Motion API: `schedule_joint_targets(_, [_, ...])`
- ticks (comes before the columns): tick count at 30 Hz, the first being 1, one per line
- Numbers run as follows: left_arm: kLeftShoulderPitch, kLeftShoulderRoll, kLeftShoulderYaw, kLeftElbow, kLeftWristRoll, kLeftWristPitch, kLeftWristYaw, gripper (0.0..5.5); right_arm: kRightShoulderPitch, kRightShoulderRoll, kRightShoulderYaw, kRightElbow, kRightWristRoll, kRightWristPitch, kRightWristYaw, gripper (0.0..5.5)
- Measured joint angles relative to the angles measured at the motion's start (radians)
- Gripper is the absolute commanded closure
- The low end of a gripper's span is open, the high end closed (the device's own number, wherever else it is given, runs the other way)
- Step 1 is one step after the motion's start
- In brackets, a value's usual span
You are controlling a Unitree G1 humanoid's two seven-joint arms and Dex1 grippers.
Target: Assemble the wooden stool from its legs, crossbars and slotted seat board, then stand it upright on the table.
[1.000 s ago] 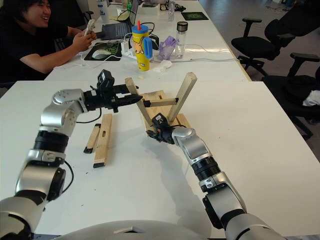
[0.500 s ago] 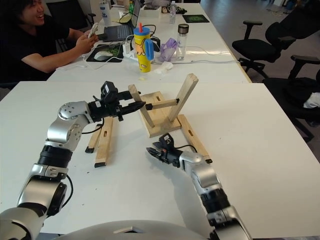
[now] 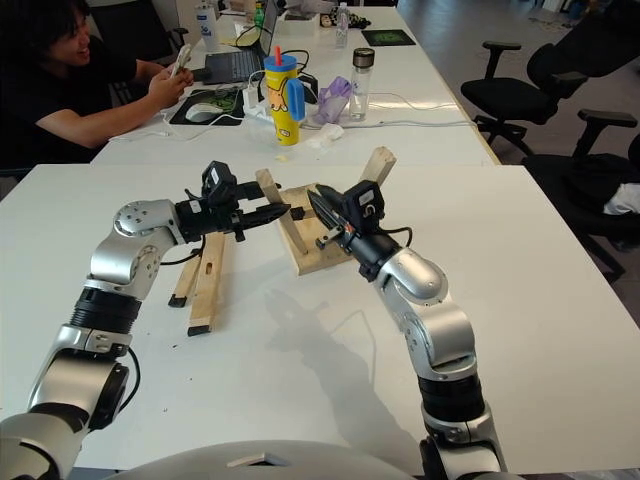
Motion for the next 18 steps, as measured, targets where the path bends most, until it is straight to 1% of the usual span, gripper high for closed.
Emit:
schedule_joint_targets(3, [-0.005, -0.001, -0.004, 0.005, 0.0, 0.0, 0.002, 3.42, -0.064, 0.008, 0.05, 0.062, -0.135, -0.083, -0.076, 4.78])
schedule_joint_targets(6, [-0.008, -0.003, -0.009, 0.006, 0.0, 0.0, 0.009, 3.42, -0.116, 0.029, 0.088, 0.117, -0.202, -0.15, -0.109, 4.78])
schedule_joint_targets(10, [-0.015, -0.005, -0.009, 0.005, -0.007, -0.003, 0.014, 3.42, -0.145, 0.037, 0.19, 0.363, -0.278, -0.035, -0.106, 4.78])
schedule_joint_targets(14, [-0.01, -0.003, -0.002, 0.013, -0.006, -0.004, 0.035, 3.42, -0.209, 0.034, 0.224, 0.399, -0.307, 0.044, -0.076, 4.78])
schedule_joint_targets(18, [0.014, -0.001, -0.006, -0.001, -0.002, -0.002, 0.052, 3.42, -0.2, 0.037, 0.211, 0.394, -0.279, 0.033, -0.046, 4.78])
